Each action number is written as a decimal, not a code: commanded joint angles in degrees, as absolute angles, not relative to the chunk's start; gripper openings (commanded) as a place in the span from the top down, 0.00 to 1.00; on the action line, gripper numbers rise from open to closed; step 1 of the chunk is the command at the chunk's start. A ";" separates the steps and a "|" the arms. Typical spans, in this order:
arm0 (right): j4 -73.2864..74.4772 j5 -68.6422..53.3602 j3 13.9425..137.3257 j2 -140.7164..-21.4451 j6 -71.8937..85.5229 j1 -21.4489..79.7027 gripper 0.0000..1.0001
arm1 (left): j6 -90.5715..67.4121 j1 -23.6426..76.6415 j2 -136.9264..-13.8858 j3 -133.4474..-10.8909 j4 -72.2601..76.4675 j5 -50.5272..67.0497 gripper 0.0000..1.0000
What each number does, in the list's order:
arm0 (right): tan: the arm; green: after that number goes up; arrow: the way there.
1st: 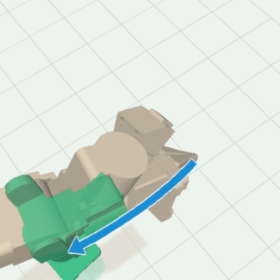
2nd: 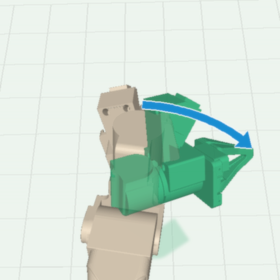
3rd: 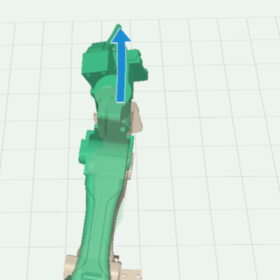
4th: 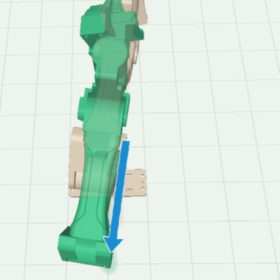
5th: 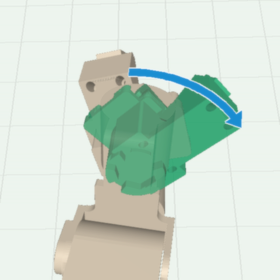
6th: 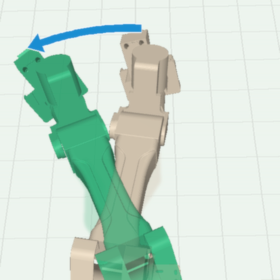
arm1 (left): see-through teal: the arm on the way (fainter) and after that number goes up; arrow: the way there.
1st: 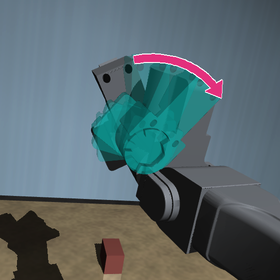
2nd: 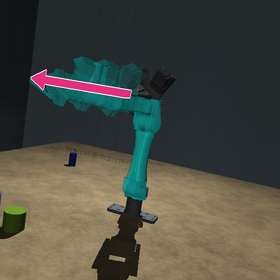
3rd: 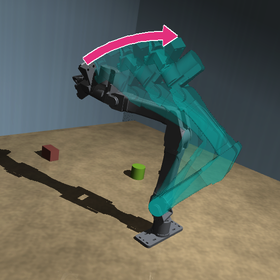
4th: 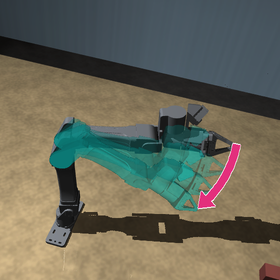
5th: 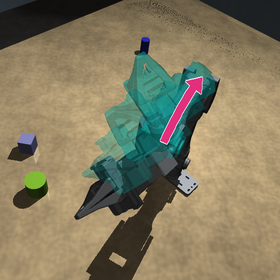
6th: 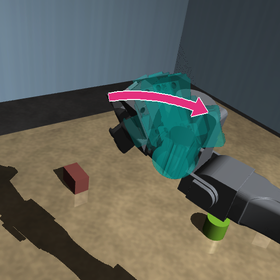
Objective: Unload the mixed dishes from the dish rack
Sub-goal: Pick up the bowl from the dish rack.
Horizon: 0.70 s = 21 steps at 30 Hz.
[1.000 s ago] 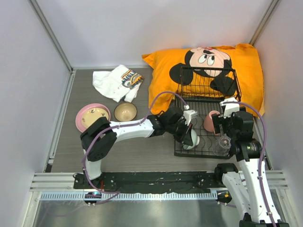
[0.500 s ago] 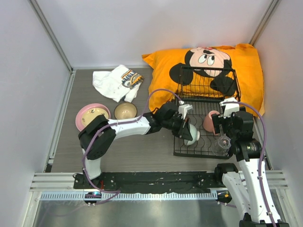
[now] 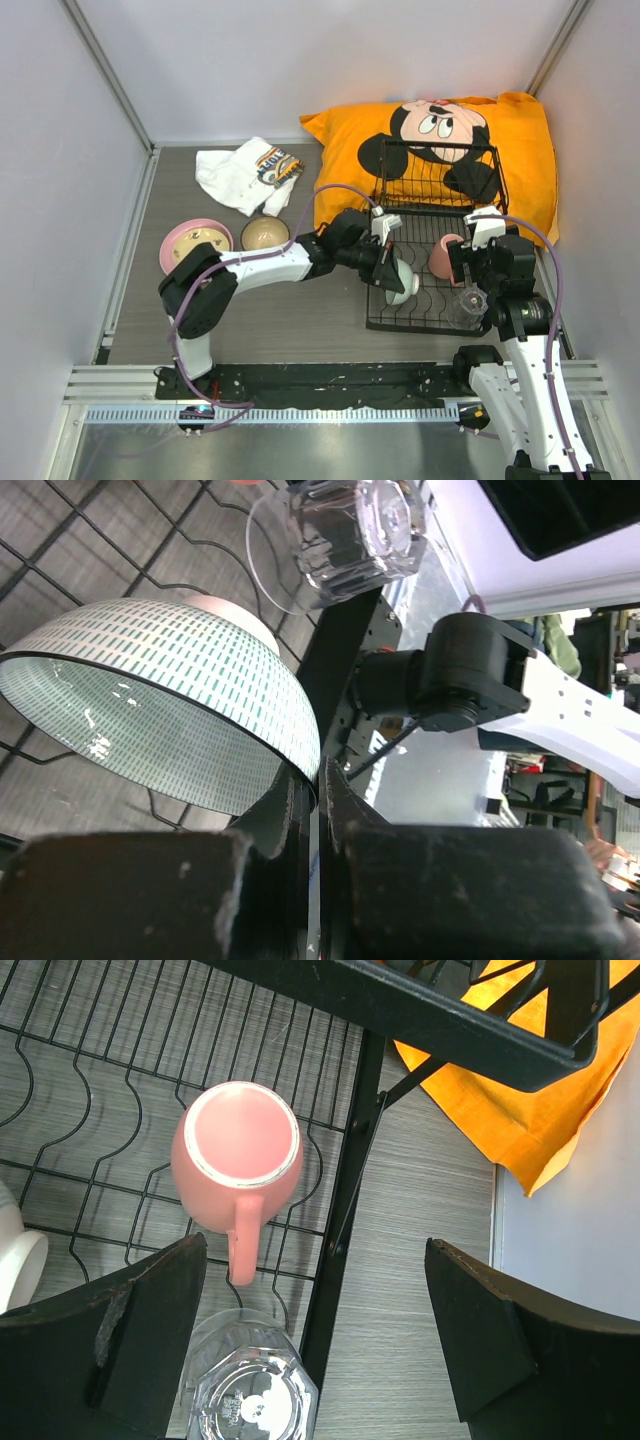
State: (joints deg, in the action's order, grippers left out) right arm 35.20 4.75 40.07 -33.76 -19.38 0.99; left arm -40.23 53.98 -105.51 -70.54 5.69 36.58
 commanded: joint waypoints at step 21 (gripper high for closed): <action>33.84 3.08 40.52 -32.78 -20.13 0.70 0.07 | -10.20 51.77 -87.19 -87.45 -20.47 19.18 1.00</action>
